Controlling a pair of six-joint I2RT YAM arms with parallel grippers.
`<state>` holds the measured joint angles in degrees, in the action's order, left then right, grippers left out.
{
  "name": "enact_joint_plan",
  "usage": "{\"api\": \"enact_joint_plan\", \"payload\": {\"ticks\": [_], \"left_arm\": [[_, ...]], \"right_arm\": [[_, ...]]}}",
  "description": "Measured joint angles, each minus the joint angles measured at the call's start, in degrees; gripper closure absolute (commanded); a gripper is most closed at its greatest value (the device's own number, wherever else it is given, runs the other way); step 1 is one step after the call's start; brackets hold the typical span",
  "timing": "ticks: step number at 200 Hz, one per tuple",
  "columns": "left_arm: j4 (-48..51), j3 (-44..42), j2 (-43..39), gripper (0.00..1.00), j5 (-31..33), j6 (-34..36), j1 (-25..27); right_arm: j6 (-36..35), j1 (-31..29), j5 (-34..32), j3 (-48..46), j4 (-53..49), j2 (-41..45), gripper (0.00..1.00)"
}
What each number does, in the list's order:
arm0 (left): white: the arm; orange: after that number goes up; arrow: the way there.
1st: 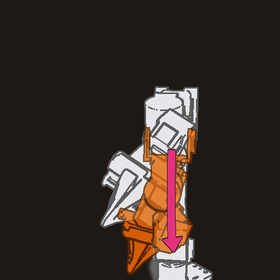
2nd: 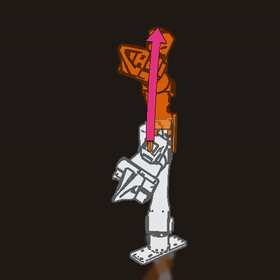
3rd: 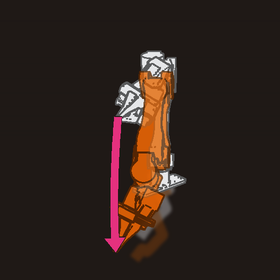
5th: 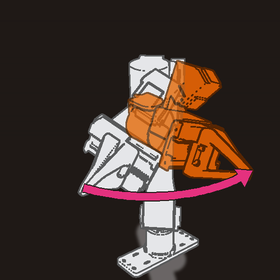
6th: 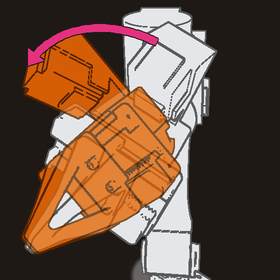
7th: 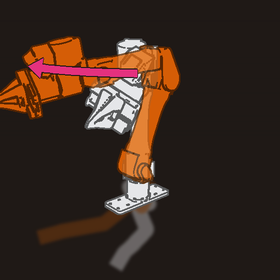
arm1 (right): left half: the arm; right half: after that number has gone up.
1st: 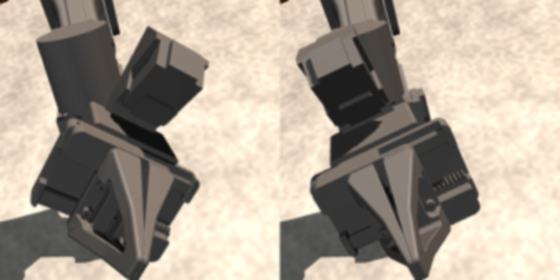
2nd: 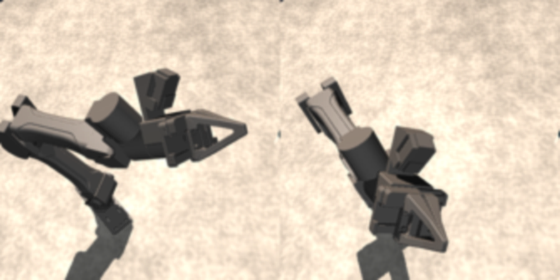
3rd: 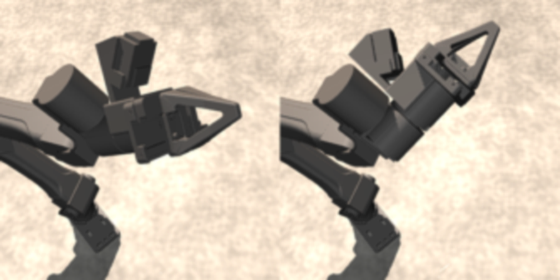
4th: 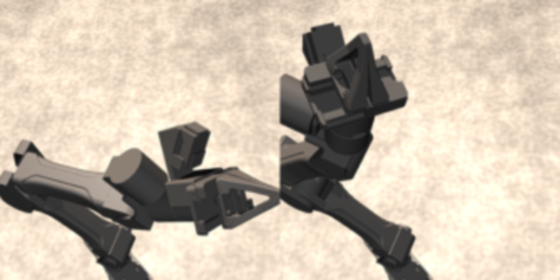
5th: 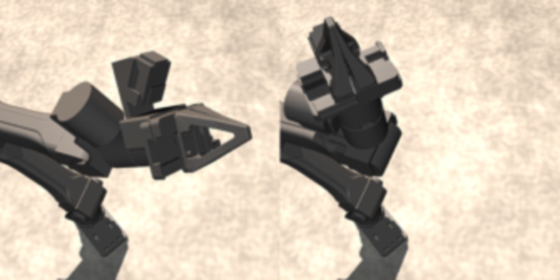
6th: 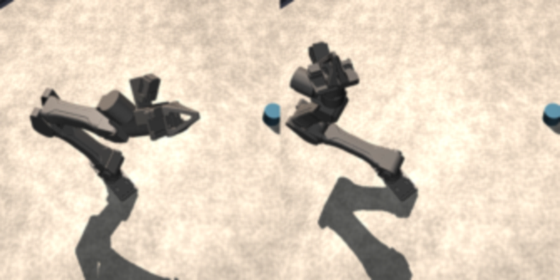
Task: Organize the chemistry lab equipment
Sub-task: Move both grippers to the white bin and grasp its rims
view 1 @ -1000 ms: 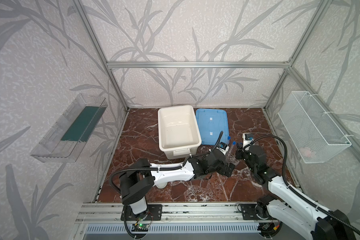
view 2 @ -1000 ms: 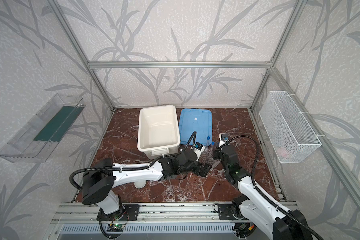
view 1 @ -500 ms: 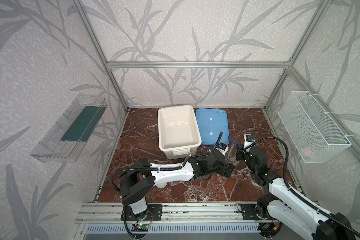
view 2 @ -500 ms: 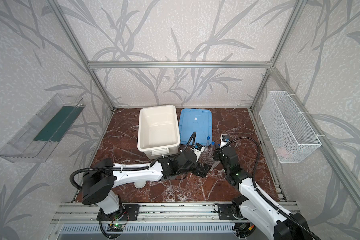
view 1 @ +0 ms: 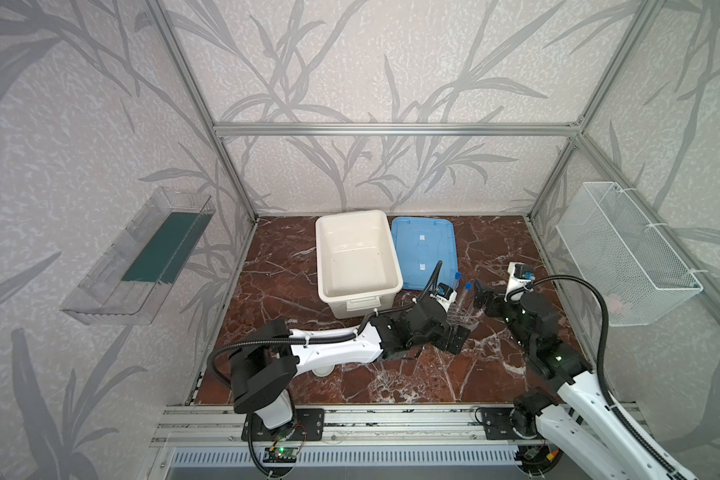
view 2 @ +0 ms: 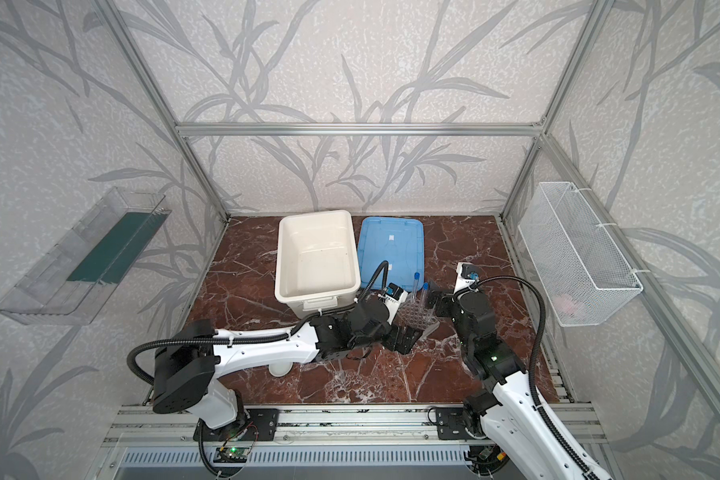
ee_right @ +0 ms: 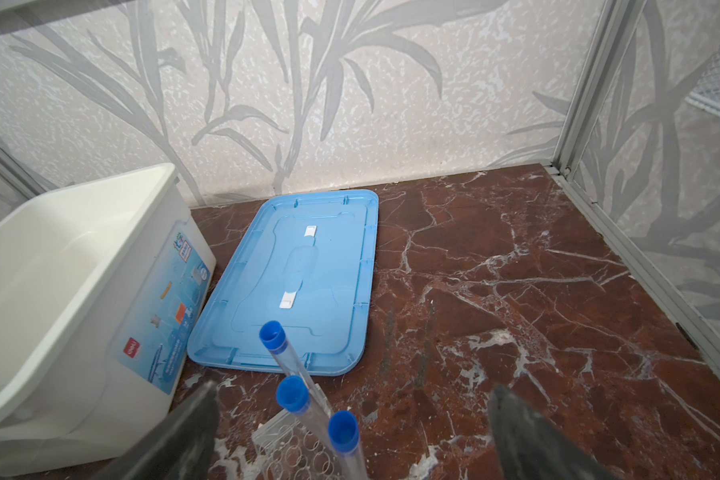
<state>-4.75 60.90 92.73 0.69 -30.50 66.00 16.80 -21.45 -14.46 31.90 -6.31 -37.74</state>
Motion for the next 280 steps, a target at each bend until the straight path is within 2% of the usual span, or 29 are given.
{"api": "enact_joint_plan", "payload": {"ticks": [38, 84, 89, 101, 107, 124, 149, 180, 204, 234, 266, 280], "left_arm": [[4.37, 4.79, -4.9, 0.01, -0.57, 2.23, -0.15], [8.74, 6.58, -12.5, 0.01, -2.4, 2.71, -3.56], [9.27, 6.54, -13.4, 0.04, -2.93, 2.54, -4.44], [10.6, 6.54, -15.98, 0.15, -5.07, 2.03, -7.56], [11.13, 6.54, -17.16, 0.16, -6.14, 2.08, -9.18], [14.29, 6.84, -20.46, 0.01, -8.07, 2.64, -13.88], [23.52, 10.88, -22.4, 0.01, -8.09, 3.45, -21.81], [34.21, 17.25, -22.47, 0.01, -5.05, 5.42, -30.08], [38.38, 18.91, -22.29, 0.01, -4.98, 5.27, -37.68], [42.05, 18.93, -18.43, 0.01, -2.89, 5.07, -47.06], [43.12, 18.69, -10.88, 0.01, -1.86, 4.94, -53.46], [42.93, 18.34, -7.48, 0.01, -2.05, 4.76, -55.34]], "right_arm": [[1.49, 0.02, 2.69, 9.7, -7.04, -1.16, 0.01], [0.59, 0.04, 8.04, 11.89, -10.86, -0.42, 0.01], [0.35, 0.04, 8.81, 12.48, -11.56, -0.74, 0.01], [-0.44, 0.02, 11.37, 14.38, -12.66, -2.12, 0.01], [-0.83, 0.02, 12.44, 15.37, -12.83, -2.89, 0.01], [-1.64, -0.76, 16.13, 17.92, -12.85, -5.55, 0.01], [-2.71, -5.79, 17.77, 21.03, -12.85, -10.45, 0.01], [-5.33, -15.65, 14.82, 25.4, -12.63, -18.6, 0.01], [-6.03, -20.35, 13.16, 28.65, -11.26, -25.16, 0.01], [-5.46, -23.12, 12.55, 31.04, -9.09, -32.2, 0.01], [-3.8, -23.96, 13.25, 33.64, -7.87, -38.8, 0.0], [-2.93, -24.0, 13.73, 34.18, -7.23, -40.94, 0.04]]}}
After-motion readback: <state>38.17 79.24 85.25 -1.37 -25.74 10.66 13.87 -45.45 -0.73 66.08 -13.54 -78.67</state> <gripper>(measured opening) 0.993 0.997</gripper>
